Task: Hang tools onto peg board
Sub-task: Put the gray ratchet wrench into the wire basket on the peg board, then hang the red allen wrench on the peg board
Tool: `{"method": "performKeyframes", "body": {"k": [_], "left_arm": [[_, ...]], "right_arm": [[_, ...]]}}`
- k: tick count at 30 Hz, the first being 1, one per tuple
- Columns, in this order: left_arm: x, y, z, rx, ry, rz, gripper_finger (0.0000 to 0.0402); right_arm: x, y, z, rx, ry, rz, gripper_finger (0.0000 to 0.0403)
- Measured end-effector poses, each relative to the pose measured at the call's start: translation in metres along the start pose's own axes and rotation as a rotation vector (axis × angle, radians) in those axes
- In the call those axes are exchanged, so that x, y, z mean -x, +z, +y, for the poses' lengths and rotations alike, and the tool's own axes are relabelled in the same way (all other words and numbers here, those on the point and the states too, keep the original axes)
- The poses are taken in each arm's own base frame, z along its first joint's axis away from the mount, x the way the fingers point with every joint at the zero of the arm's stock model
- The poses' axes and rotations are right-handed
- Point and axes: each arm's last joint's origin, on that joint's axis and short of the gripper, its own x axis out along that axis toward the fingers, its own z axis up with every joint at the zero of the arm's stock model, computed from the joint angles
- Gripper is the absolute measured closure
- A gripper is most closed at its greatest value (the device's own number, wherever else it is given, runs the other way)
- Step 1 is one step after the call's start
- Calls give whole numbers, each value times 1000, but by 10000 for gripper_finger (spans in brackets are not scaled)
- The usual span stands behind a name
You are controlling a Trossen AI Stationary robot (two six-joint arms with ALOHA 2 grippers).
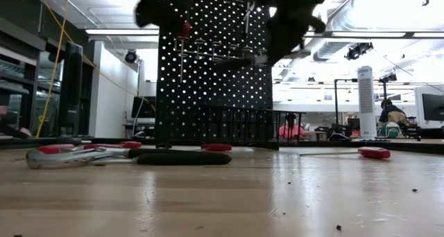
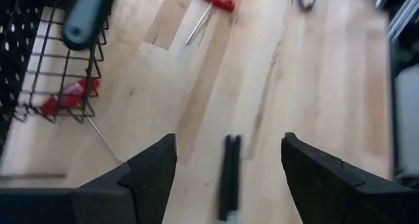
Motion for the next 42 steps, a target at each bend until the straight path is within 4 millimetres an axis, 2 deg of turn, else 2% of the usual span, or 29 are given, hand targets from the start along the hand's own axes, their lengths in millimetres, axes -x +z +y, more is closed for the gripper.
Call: {"method": "performKeyframes", "body": {"k": [6, 11, 17, 20, 22, 28, 32, 37, 42], "left_arm": [[22, -24, -11, 178, 63, -164, 153], [27, -29, -14, 228, 94, -203, 153], [27, -29, -15, 234, 93, -203, 153], [27, -29, -15, 234, 94, -204, 153], [27, -29, -15, 234, 94, -203, 153], [27, -29, -15, 207, 94, -200, 153], [27, -29, -15, 188, 95, -196, 153], [26, -31, -14, 148, 105, -181, 153], [26, -35, -11, 116, 145, -139, 153]], "right_arm": [[-33, 3, -20, 164, -86, 13, 377], [-54, -4, -30, 165, -63, 71, 377], [-70, -14, -37, 146, -73, 101, 377], [-72, -16, -38, 142, -63, 101, 376], [-72, -17, -37, 142, -60, 102, 361], [-71, -14, -36, 150, -76, 89, 248], [-69, -12, -33, 186, -112, 104, 202], [-62, -12, -27, 215, -132, 145, 189], [-40, -11, -21, 117, -68, 80, 188]]}}
